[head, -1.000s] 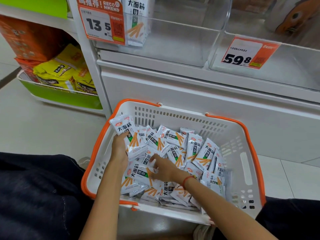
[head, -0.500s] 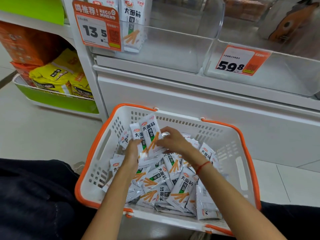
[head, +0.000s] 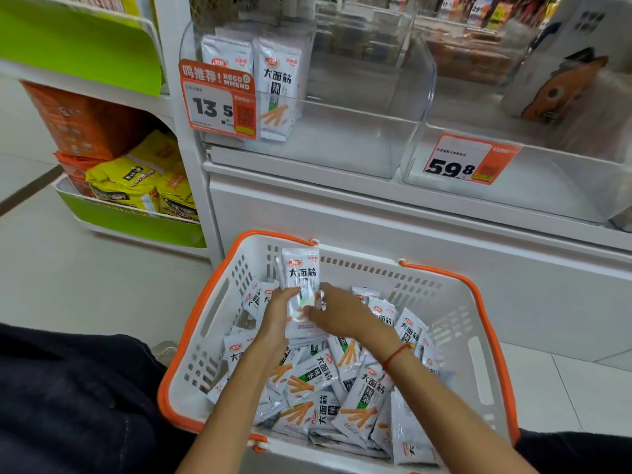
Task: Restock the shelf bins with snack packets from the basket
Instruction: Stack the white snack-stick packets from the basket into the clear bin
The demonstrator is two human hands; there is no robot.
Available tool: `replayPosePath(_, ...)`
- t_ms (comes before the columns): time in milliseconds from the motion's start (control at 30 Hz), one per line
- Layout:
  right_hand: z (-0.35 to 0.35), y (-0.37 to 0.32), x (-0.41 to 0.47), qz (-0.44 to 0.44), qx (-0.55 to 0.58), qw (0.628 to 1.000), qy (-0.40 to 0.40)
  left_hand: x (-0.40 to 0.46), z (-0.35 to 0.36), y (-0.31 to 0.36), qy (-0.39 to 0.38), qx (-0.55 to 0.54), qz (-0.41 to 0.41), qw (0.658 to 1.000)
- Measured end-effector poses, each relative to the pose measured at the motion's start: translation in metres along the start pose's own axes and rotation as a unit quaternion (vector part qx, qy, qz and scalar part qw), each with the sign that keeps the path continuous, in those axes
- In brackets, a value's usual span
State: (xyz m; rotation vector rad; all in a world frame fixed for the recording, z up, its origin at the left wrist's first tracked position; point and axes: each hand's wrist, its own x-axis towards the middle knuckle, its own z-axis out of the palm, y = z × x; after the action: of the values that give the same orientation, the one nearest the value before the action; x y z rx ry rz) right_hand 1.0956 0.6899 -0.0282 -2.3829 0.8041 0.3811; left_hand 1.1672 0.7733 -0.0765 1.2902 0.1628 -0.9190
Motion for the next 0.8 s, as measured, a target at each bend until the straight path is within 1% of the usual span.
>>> replayPosePath(33,-0.010,0.000,0.000,0.000,0.094,0.995,-0.045,-0.003,0.002,0.005,-0.012,-0.008,0.005,1.000)
replayPosePath(100,-0.028,-0.002,-0.004,0.004,0.260,0.961,-0.094,-0.012,0.007,0.019,-0.048,-0.028,0.029,0.998)
replayPosePath(133,-0.036,-0.002,-0.005,-0.001,0.311,0.945,-0.100,-0.013,0.010,0.025,-0.064,-0.036,0.043,0.996)
replayPosePath(200,-0.049,-0.006,-0.007,-0.030,0.344,0.935,-0.081,-0.017,0.017,0.037,-0.097,-0.034,0.085,0.991)
replayPosePath(267,-0.060,-0.011,-0.009,-0.076,0.328,0.941,-0.036,-0.021,0.022,0.049,-0.127,-0.020,0.128,0.984)
replayPosePath(367,-0.078,-0.018,-0.010,-0.152,0.280,0.945,0.073,-0.021,0.034,0.078,-0.111,0.044,0.194,0.974)
replayPosePath(433,-0.094,-0.024,-0.011,-0.210,0.246,0.936,0.142,-0.021,0.041,0.104,-0.109,0.103,0.251,0.956)
replayPosePath(467,-0.102,-0.028,-0.011,-0.236,0.236,0.928,0.165,-0.024,0.042,0.120,-0.123,0.147,0.278,0.941)
replayPosePath(533,-0.118,-0.038,-0.012,-0.287,0.225,0.909,0.201,-0.036,0.043,0.154,-0.177,0.218,0.308,0.909)
replayPosePath(600,-0.135,-0.048,-0.011,-0.331,0.203,0.889,0.241,-0.048,0.040,0.193,-0.203,0.292,0.339,0.871)
replayPosePath(700,-0.165,-0.072,-0.009,-0.386,0.152,0.853,0.318,-0.058,0.038,0.254,-0.194,0.382,0.406,0.807)
replayPosePath(800,-0.191,-0.098,0.001,-0.405,0.119,0.819,0.387,-0.067,0.040,0.302,-0.190,0.402,0.464,0.766)
